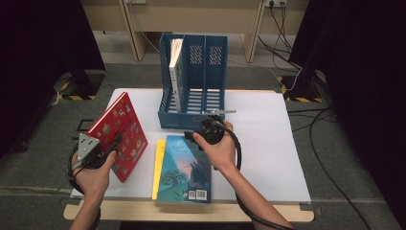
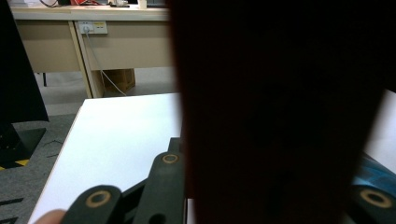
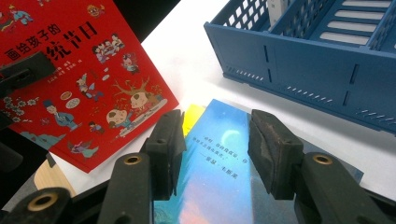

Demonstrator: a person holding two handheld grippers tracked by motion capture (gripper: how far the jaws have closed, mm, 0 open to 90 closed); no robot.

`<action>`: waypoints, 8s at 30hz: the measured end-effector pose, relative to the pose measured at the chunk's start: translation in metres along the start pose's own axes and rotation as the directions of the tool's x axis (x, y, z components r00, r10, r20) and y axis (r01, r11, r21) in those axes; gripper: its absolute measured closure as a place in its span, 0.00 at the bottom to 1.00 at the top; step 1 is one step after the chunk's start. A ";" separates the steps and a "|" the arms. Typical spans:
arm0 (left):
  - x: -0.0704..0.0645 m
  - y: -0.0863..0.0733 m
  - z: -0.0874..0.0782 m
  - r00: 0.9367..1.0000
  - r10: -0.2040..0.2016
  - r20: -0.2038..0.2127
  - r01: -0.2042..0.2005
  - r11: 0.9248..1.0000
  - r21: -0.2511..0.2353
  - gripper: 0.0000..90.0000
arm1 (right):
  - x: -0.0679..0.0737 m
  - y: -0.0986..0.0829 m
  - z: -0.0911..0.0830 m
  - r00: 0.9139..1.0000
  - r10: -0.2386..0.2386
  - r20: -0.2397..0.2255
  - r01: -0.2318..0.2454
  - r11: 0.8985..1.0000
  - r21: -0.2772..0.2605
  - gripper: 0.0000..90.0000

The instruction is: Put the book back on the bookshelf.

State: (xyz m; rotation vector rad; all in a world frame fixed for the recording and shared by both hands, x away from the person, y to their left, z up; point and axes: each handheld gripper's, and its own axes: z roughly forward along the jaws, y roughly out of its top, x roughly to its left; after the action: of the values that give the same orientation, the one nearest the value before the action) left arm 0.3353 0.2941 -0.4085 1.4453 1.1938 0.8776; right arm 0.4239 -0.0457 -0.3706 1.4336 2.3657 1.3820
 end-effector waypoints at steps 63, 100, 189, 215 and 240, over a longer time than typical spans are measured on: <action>-0.080 0.085 0.043 0.962 0.097 0.254 -0.075 0.993 -0.092 0.88 | -0.084 -0.082 -0.026 0.972 0.182 0.150 -0.173 0.983 -0.067 0.61; -0.121 0.129 0.115 0.970 0.065 0.234 -0.040 0.993 -0.109 0.88 | -0.097 -0.100 -0.028 0.966 0.193 0.170 -0.180 0.979 -0.092 0.60; -0.151 0.123 0.255 0.997 0.051 0.051 -0.048 0.997 -0.057 0.88 | -0.098 -0.104 -0.022 0.972 0.189 0.141 -0.180 0.981 -0.074 0.60; -0.150 0.121 0.271 0.998 0.044 0.035 -0.041 0.997 -0.068 0.88 | -0.097 -0.105 -0.019 0.973 0.186 0.138 -0.179 0.982 -0.060 0.60; -0.151 0.119 0.282 0.999 0.035 0.025 -0.033 0.996 -0.085 0.87 | -0.097 -0.106 -0.017 0.973 0.180 0.142 -0.174 0.983 -0.050 0.60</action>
State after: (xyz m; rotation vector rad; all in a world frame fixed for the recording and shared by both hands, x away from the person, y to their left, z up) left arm 0.5919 0.0780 -0.3421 1.4082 1.1033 0.9188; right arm 0.3983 -0.1466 -0.4720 1.7080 2.1575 1.2990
